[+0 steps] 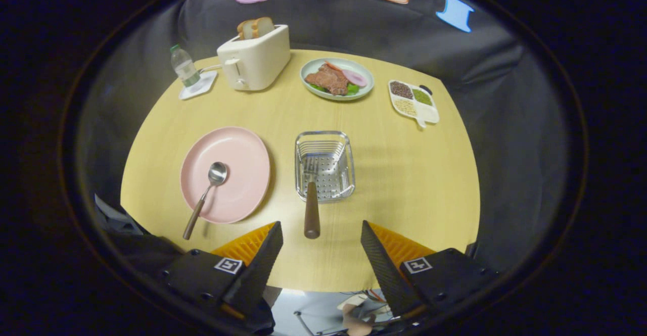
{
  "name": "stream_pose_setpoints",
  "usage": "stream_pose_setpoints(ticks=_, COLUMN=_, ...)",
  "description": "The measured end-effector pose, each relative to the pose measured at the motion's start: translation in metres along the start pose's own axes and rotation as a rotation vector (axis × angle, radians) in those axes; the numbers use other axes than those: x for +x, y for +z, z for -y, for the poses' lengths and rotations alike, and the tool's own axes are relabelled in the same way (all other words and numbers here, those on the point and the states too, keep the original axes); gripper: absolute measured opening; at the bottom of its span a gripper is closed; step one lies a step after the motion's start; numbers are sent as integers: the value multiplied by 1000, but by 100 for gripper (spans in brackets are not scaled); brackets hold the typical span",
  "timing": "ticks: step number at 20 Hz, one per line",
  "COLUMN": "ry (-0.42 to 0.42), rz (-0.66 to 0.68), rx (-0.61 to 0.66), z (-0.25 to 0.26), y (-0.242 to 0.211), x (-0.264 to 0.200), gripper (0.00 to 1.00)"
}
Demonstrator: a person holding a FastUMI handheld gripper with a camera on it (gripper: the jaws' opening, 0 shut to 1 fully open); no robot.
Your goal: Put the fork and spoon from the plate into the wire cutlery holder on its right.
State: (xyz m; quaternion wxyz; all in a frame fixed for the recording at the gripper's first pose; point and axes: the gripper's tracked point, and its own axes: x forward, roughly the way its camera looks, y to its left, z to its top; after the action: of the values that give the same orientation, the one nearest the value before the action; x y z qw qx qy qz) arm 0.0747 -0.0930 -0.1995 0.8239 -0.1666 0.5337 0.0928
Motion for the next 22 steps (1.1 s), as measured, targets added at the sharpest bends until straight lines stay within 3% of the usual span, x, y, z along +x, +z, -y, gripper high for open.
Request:
stream_pose_setpoints(ticks=5, ry=6, rz=87, rx=155, z=-6, y=-3, x=-12, gripper=100)
stream_pose_setpoints(ticks=10, ry=-21, rz=228, rx=215, z=-15, y=2, x=-22, gripper=99)
stream_pose_setpoints(ticks=14, ry=-13, rz=353, rx=284, z=-48, y=5, x=-31, gripper=98)
stream_pose_setpoints(ticks=22, ry=49, rz=444, rx=448, z=-114, y=-14, x=-23, gripper=97)
